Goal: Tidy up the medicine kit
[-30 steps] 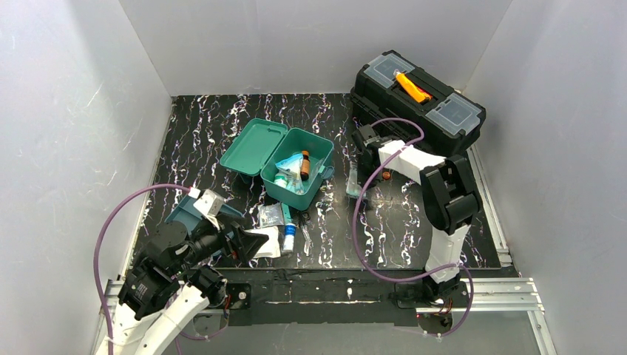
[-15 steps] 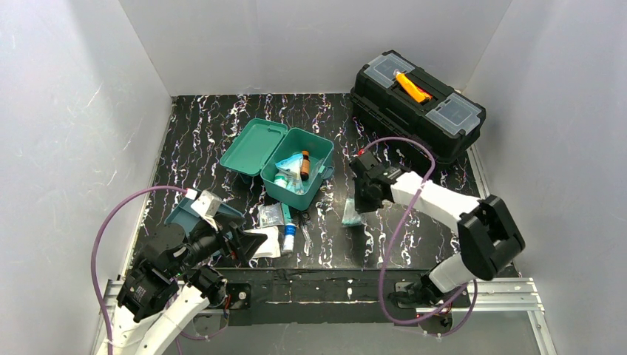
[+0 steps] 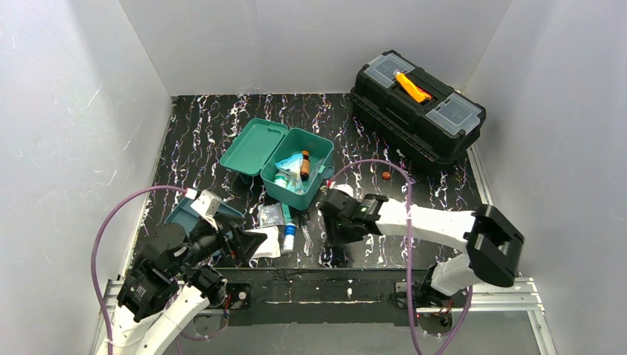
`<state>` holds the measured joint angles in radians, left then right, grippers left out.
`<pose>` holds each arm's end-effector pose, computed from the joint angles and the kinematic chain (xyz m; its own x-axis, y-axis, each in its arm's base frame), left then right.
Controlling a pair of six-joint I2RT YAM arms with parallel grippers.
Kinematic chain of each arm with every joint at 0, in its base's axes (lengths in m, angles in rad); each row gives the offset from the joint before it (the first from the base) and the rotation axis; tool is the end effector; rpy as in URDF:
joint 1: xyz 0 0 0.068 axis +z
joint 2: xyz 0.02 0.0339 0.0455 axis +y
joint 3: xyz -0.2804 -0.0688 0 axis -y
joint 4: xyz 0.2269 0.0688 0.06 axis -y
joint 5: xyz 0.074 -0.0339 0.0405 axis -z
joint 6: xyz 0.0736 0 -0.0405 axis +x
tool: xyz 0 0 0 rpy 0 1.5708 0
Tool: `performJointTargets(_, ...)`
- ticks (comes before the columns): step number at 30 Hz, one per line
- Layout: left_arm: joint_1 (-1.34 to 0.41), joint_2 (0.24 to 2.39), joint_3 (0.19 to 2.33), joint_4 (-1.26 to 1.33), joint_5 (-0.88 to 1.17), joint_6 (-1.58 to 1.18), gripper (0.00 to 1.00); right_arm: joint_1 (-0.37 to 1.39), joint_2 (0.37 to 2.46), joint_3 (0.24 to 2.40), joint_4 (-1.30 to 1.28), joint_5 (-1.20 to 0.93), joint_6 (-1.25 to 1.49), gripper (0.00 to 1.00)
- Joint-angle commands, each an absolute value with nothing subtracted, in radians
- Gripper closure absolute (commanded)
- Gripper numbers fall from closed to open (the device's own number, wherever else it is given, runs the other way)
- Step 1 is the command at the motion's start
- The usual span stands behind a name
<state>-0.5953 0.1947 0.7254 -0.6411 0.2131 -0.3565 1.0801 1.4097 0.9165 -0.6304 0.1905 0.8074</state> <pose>0.0370 -0.0439 0.3183 -0.3375 -0.1834 -0.9233 0.6449 0.6695 -0.3687 0.1379 0.2285 0.2038 -0.8916 -0.1633 -0.4223 -0.2651 0.9444 0.1944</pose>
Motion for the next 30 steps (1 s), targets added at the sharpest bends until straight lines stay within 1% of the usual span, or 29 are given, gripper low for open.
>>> performJointTargets(1, -0.597, 0.215, 0.723, -0.651, 0.196, -0.357, 0.02, 1.168, 1.507, 1.031, -0.577, 0.255, 0.889, 0.40)
performJointTargets(7, -0.597, 0.215, 0.723, -0.650, 0.195, -0.358, 0.02, 1.215, 1.592, 1.122, -0.540, 0.255, 0.954, 0.31)
performJointTargets(14, -0.597, 0.209, 0.723, -0.650, 0.193, -0.359, 0.02, 1.223, 1.631, 1.123, -0.420, 0.212, 1.041, 0.25)
performJointTargets(17, -0.597, 0.207, 0.722, -0.650, 0.193, -0.359, 0.02, 1.224, 1.661, 1.134, -0.403, 0.208, 1.080, 0.25)
performJointTargets(18, -0.597, 0.206, 0.722, -0.650, 0.193, -0.359, 0.02, 1.227, 1.679, 1.120, -0.349, 0.206, 1.122, 0.24)
performJointTargets(21, -0.597, 0.204, 0.723, -0.650, 0.196, -0.359, 0.02, 1.228, 1.698, 1.119, -0.307, 0.201, 1.146, 0.24)
performJointTargets(30, -0.597, 0.203, 0.722, -0.650, 0.196, -0.359, 0.02, 1.228, 1.786, 1.201, -0.337, 0.222, 1.168, 0.25)
